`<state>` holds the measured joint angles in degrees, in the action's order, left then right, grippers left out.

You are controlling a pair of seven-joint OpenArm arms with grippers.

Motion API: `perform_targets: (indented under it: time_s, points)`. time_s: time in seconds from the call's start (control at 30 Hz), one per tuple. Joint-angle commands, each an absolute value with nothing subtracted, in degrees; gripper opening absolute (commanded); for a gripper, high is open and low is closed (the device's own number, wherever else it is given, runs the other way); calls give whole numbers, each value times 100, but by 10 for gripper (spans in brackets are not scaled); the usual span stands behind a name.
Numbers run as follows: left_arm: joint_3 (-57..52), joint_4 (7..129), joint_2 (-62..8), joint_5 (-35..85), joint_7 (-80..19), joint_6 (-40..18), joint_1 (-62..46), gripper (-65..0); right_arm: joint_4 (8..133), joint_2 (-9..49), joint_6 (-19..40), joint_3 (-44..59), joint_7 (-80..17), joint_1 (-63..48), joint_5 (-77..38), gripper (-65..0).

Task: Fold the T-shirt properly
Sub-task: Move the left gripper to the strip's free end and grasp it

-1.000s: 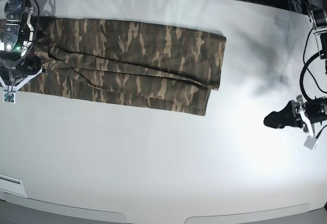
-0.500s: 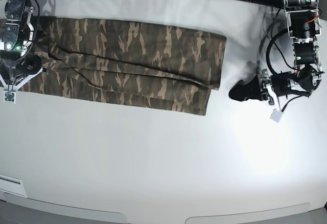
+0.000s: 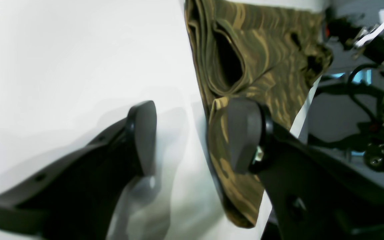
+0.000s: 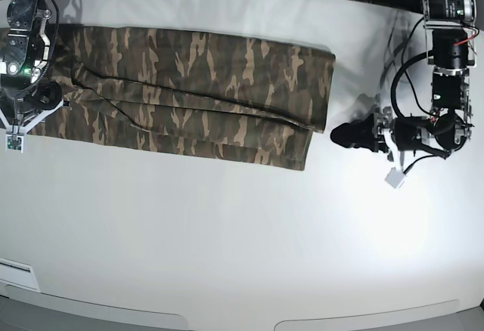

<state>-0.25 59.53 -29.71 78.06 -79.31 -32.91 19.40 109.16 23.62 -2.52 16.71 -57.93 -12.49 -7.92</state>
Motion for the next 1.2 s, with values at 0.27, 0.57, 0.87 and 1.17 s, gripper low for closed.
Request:
perform_targets:
  time_s: [0.27,0.57,0.87,1.17]
  points:
    - [742,5990,-3017,7393,-8000,-3120,2274,-292,11015,2445,-279,1726,-5706,-1188,-722,-478]
    - [799,5990,-2692,7393,-8000,-3122,2270,-292,11010,2445,-279,1726,-5708,-1190,-720,-478]
    - [1127,5990,-2582,7509,-8000,-3124,2237,-292,11010,2445,-279,1726,-5704,-1190,-720,-478]
    - [1415,5990,-2265,7533,-8000,-3146,2239,-292,11010,2445,-276,1726,-5704,-1190,-718,-478]
